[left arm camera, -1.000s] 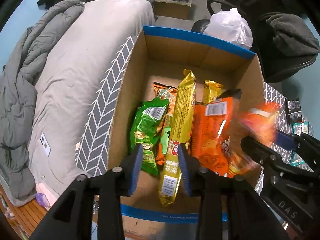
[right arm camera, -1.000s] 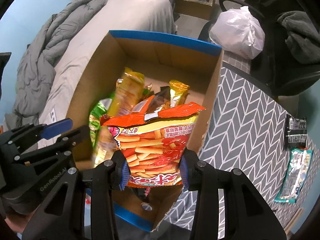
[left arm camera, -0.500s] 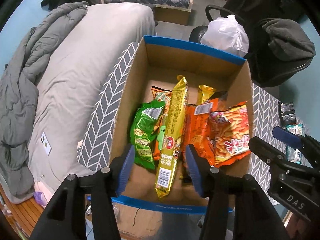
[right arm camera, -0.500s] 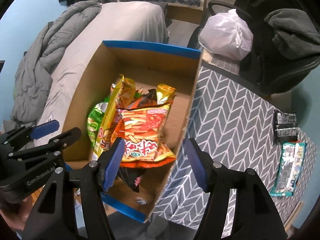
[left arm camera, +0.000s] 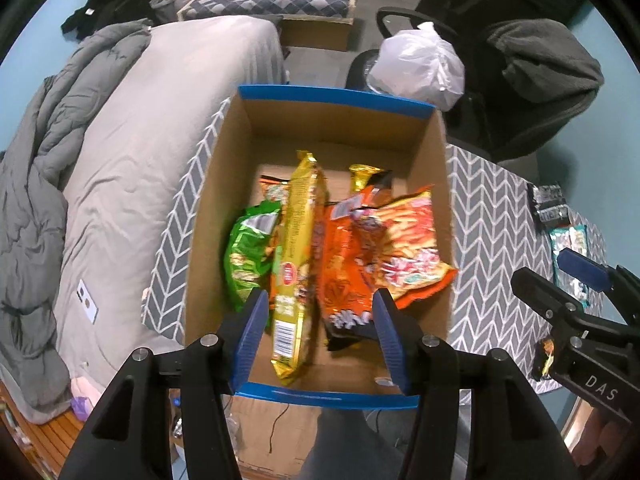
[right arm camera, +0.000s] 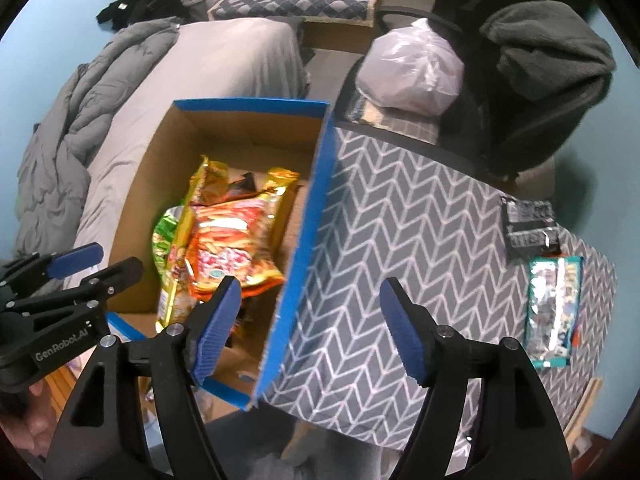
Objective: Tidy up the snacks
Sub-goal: 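Move both tools back over the remaining snacks on the table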
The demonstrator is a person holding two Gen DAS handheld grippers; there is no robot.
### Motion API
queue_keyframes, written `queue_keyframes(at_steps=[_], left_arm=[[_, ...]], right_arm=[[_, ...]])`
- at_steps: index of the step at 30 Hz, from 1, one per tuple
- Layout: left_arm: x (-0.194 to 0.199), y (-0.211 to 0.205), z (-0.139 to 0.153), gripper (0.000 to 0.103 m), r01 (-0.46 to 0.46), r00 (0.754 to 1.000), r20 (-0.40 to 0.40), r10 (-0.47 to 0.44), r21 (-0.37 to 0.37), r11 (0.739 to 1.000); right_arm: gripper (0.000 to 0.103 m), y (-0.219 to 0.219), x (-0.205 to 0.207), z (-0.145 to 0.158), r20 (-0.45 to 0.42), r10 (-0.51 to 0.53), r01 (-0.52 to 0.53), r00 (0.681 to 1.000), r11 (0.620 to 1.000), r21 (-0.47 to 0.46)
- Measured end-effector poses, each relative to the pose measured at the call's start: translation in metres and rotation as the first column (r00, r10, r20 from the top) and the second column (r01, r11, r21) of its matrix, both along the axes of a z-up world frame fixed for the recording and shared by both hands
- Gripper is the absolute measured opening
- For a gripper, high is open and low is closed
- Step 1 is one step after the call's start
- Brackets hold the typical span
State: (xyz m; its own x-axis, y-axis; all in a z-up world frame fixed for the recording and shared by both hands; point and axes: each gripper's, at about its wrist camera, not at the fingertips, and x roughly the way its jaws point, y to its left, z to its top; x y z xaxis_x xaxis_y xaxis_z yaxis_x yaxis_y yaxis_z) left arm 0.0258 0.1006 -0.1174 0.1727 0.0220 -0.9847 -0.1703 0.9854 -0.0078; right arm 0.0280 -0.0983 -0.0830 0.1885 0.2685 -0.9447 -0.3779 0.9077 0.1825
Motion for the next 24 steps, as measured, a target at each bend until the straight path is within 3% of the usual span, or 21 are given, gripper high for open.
queue_keyframes(at_steps=[3, 12, 24], left_arm=[[0.000, -0.016, 0.001, 0.061, 0.035, 0.999, 0.003, -0.035, 0.001, 0.999], [0.004, -0.070, -0.001, 0.062, 0.159, 0.987, -0.020, -0.159, 0.007, 0.987], [0.010, -0.136, -0.007, 0.063, 0.285, 0.958, -0.040, -0.285, 0.011, 0.958]], right_arm=[[0.075, -0.018, -0.002, 0.001, 0.003, -0.030, 0.030, 1.000, 1.000, -0.009], [0.078, -0.078, -0.011, -0.005, -0.010, -0.138, 0.137, 0.990, 0.990, -0.044], [0.078, -0.178, -0.025, -0.029, -0.041, -0.303, 0.297, 0.952, 0.949, -0.107]])
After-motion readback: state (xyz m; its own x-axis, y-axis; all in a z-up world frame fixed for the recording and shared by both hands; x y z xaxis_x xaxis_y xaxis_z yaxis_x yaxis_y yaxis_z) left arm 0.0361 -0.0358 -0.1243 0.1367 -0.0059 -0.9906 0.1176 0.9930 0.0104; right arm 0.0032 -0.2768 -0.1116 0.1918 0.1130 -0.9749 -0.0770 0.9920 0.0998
